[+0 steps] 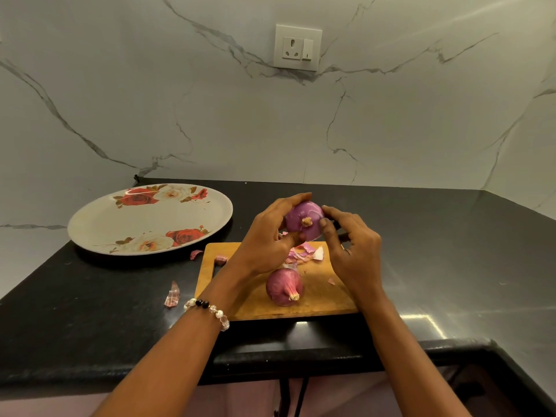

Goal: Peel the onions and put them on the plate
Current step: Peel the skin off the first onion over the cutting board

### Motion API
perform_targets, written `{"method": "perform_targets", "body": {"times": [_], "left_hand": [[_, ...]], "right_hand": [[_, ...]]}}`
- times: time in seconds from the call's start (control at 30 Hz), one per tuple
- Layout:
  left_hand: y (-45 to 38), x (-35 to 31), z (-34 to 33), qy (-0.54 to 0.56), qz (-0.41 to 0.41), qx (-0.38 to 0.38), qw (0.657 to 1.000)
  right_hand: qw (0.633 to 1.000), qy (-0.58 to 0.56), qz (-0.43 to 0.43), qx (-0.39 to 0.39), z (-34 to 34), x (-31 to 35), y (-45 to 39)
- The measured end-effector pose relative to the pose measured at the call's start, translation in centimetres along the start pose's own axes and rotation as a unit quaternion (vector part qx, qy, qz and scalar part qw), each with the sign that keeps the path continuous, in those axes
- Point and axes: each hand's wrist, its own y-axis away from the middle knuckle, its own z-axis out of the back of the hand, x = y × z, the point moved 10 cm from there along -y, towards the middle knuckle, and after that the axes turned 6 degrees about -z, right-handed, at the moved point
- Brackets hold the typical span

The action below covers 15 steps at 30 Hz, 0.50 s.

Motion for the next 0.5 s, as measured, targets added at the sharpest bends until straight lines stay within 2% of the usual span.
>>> {"method": "perform_targets", "body": {"times": [0.5], "left_hand": [[0.42,-0.6,-0.29,-0.067,-0.034,0.019,0.997]], "right_hand": [[0.999,0.037,0.028,0.009,-0.36,0.19,0.2]]}}
